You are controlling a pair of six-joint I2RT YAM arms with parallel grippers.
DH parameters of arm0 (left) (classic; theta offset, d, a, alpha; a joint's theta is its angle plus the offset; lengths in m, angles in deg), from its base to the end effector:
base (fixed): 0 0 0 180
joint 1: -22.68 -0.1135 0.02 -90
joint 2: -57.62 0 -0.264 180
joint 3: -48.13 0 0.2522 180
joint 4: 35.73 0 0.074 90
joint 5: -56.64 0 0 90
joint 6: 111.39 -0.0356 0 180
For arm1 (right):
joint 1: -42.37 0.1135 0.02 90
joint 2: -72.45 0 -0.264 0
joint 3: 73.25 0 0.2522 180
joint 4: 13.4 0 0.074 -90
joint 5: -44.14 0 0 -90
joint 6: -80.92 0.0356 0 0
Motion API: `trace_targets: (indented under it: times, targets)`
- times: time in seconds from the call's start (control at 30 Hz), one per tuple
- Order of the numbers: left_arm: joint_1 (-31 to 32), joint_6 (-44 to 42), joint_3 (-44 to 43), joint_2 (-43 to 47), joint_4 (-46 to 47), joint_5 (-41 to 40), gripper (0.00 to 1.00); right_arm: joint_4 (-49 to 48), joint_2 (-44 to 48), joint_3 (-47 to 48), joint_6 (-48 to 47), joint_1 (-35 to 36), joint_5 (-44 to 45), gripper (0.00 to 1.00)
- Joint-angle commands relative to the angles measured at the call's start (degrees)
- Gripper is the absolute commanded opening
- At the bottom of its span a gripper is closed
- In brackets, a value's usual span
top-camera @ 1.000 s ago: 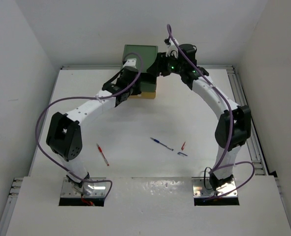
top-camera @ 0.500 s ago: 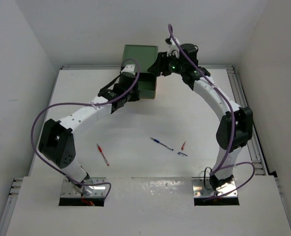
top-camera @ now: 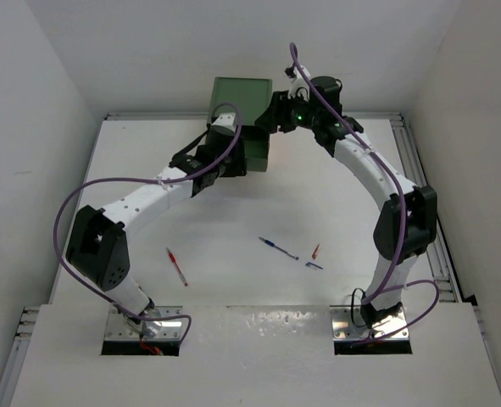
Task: Sort the stationery into containers
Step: Open the drawer in the storage box, then pick up the pen from the center of the board.
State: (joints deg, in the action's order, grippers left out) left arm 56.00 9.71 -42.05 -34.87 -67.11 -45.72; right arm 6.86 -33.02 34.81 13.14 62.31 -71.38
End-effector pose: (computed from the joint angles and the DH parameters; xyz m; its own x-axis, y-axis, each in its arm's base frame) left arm 0.3167 -0.1991 0.3067 -0.5972 -0.2112 -0.7738 0.0926 0.9401 -0.3281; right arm 0.4117 0.1657 0.3471 -0.5265 0.1720 -0.8326 -0.5342 0.6949 0.4814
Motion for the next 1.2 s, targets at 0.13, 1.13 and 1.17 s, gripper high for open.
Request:
trace_targets:
  times: [0.13, 1.13, 1.17]
  targets:
    - [1.0, -1.7, -0.5, 4.1, 0.5, 2.4, 0.59, -1.3, 3.5, -0.3, -1.2, -0.3, 0.5, 0.51]
    - [-14.0, -27.1, 9.0, 29.0, -12.4, 19.9, 0.60, 27.9, 24.4, -34.6, -30.7, 11.6, 17.7, 0.33]
    - [-15.8, -25.9, 8.1, 28.3, -14.0, 20.9, 0.61, 28.3, 21.8, -34.7, -30.4, 12.6, 18.8, 0.33]
